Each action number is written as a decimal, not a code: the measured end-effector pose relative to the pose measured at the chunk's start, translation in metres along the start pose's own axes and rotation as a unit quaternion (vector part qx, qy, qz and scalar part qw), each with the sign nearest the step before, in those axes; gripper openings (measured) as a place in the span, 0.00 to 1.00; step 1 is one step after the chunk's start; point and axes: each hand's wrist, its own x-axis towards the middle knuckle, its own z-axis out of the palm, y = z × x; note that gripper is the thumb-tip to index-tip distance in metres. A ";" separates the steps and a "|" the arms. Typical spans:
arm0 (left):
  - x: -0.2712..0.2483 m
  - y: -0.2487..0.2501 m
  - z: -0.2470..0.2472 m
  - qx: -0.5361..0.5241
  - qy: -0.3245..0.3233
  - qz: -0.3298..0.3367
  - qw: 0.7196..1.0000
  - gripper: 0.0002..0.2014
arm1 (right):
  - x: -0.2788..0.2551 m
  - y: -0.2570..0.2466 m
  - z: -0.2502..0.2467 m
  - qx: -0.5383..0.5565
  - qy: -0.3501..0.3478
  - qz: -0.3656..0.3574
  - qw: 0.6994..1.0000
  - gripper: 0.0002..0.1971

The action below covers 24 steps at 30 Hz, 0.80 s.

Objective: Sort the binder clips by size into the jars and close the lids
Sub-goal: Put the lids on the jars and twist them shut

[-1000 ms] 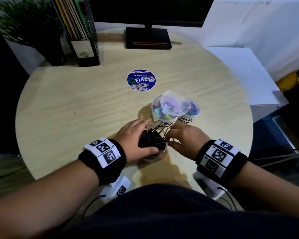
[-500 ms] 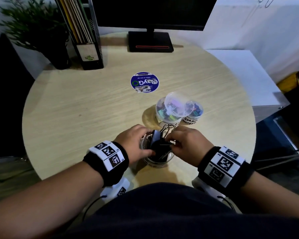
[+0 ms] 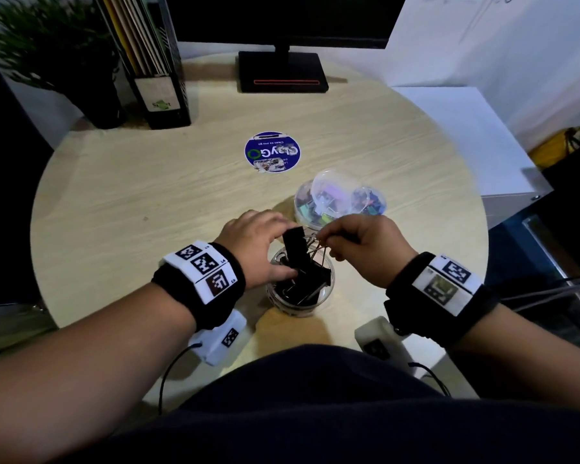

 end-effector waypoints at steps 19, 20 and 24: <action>-0.017 0.000 0.013 -0.136 -0.019 -0.053 0.989 0.18 | 0.018 0.011 0.013 -0.252 -0.010 -0.023 0.967 0.18; -0.016 0.001 0.015 -0.128 -0.019 -0.056 0.990 0.17 | 0.018 0.013 0.010 -0.249 0.019 -0.037 0.968 0.16; -0.011 0.001 0.020 -0.140 -0.019 -0.076 0.987 0.16 | 0.020 0.018 0.006 -0.223 0.001 -0.029 0.974 0.17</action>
